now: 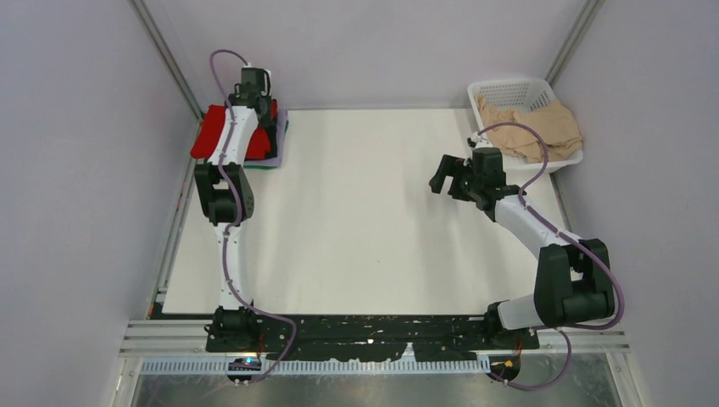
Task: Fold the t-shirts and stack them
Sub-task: Put the neatly folded tshirt into the corner of the board with the left arm
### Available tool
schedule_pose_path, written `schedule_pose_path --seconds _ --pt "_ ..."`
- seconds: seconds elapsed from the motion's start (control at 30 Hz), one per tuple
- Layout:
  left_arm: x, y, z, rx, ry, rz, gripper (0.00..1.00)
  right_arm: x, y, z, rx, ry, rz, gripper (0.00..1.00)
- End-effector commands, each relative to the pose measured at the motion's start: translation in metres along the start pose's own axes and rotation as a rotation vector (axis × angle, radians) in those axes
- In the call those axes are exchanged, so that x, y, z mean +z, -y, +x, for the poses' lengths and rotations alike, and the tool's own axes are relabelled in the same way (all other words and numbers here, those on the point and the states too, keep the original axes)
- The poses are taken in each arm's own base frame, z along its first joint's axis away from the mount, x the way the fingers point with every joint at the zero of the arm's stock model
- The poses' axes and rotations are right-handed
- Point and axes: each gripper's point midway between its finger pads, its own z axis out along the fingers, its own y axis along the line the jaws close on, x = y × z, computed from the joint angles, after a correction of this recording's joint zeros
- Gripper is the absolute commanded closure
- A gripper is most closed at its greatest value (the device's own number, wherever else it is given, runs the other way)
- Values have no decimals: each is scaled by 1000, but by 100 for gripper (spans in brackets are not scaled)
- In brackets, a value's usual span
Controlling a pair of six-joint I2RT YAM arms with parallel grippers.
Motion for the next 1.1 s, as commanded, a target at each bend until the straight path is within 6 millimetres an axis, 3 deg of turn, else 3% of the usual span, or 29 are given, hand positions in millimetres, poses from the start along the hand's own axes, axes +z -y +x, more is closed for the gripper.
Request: schedule_pose_path --seconds 0.0,0.73,1.07 --pt "-15 -2 -47 -122 142 3 100 -1 -7 -24 -14 57 -13 5" --pt "-16 -8 -68 -371 210 39 100 5 -6 -23 -15 46 -6 5" --pt "-12 2 -72 -405 220 89 100 6 -5 -23 -16 38 -5 5"
